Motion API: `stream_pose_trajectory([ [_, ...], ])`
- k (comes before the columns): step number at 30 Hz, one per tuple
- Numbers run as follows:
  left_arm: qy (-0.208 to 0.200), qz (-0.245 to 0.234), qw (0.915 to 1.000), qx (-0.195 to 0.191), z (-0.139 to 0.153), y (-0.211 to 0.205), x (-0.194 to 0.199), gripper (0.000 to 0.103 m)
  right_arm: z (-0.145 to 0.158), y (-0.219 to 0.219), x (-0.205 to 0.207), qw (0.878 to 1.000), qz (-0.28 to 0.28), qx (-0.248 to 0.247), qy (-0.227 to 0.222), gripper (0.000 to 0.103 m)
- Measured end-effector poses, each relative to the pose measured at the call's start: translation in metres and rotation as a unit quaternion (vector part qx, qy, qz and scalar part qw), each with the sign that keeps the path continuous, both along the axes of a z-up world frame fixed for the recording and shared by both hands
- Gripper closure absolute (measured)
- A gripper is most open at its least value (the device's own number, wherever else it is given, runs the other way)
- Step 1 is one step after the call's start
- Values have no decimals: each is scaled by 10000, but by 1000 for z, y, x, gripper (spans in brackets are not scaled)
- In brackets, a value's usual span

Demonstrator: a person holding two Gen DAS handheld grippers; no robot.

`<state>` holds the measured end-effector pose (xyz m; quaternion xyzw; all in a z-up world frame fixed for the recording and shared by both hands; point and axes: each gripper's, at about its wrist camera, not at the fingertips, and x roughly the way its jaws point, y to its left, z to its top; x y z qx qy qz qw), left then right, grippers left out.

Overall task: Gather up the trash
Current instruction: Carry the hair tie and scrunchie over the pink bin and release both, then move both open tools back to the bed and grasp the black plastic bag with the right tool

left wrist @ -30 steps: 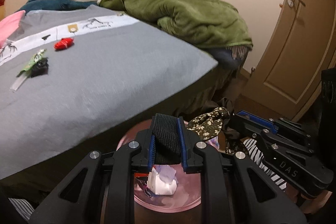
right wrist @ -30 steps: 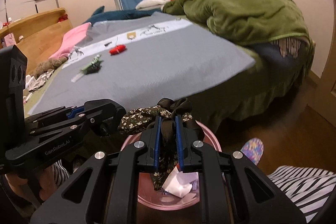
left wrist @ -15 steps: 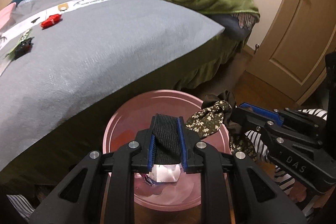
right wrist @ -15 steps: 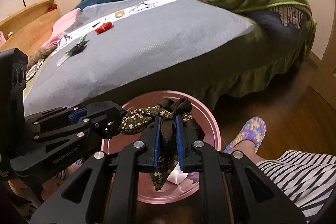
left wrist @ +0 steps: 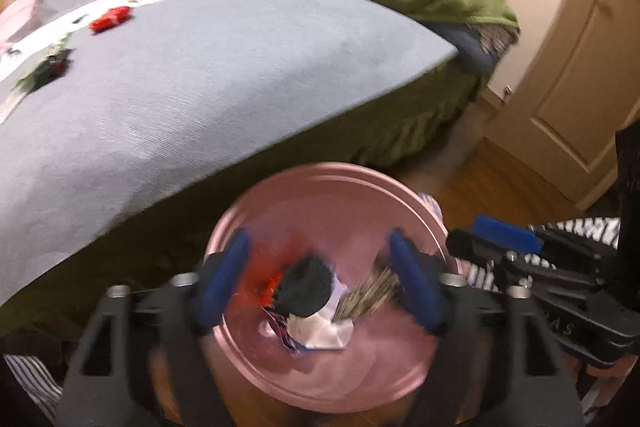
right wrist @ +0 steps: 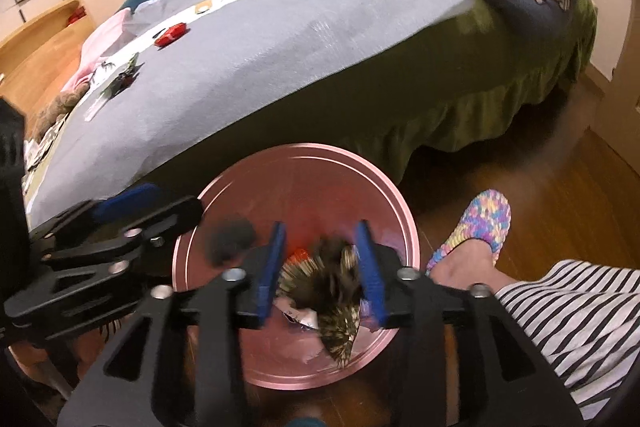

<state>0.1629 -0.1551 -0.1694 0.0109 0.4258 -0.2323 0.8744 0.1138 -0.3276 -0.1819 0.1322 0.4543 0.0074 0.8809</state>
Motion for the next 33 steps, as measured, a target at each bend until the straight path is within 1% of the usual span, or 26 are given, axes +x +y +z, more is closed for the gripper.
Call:
stream_pose_trajectory([
  [1, -31, 29, 10000, -25, 1, 2, 1, 25, 0, -1, 0, 10000, -40, 19, 10, 47],
  [2, -15, 54, 10000, 0, 1, 2, 2, 20, -1, -2, 1, 10000, -69, 11, 13, 43],
  [5, -62, 131, 9999, 12, 6, 4, 4, 19, 1, -4, 2, 9999, -163, 30, 19, 35],
  [6, -86, 156, 9998, 24, 9, 5, 5, 19, 3, -5, 2, 9998, -199, 49, 8, 31],
  [7, -129, 188, 9997, 47, 15, 6, 6, 19, 6, -6, 2, 9997, -228, 60, -13, 27],
  [8, -190, 208, 9996, 63, 21, 8, 7, 19, 10, -6, 2, 9996, -247, 78, -59, 26],
  [11, -532, 377, 9978, 142, 46, 17, 10, 19, 34, -3, 5, 9991, -244, 112, -334, 20],
  [13, -845, 573, 9947, 98, 72, 32, 12, 18, 51, 3, 9, 9983, -173, 107, -538, 17],
  [15, -1070, 776, 9912, 31, 93, 47, 15, 14, 72, 13, 17, 9968, -49, 94, -796, 15],
  [18, -1477, 1139, 9824, -78, 129, 80, 24, 13, 105, 34, 32, 9924, 184, 123, -1209, 13],
  [21, -1730, 1457, 9740, -134, 152, 108, 32, 11, 132, 57, 49, 9866, 444, 106, -1566, 11],
  [22, -1842, 1629, 9692, -148, 160, 123, 36, 11, 139, 65, 55, 9847, 527, 91, -1658, 10],
  [23, -1898, 1725, 9664, -138, 163, 130, 39, 11, 144, 73, 61, 9830, 606, 83, -1729, 10],
  [24, -1985, 1900, 9614, -108, 167, 144, 44, 11, 150, 84, 69, 9811, 710, 71, -1798, 10],
  [27, -2066, 2245, 9523, 14, 170, 176, 53, 11, 157, 111, 91, 9775, 961, 40, -1879, 10],
  [30, -2075, 2693, 9403, 140, 169, 215, 69, 11, 157, 140, 116, 9741, 1201, -36, -1914, 10],
  [33, -2125, 3020, 9290, 248, 169, 243, 82, 11, 153, 169, 145, 9705, 1404, -79, -1960, 10],
])
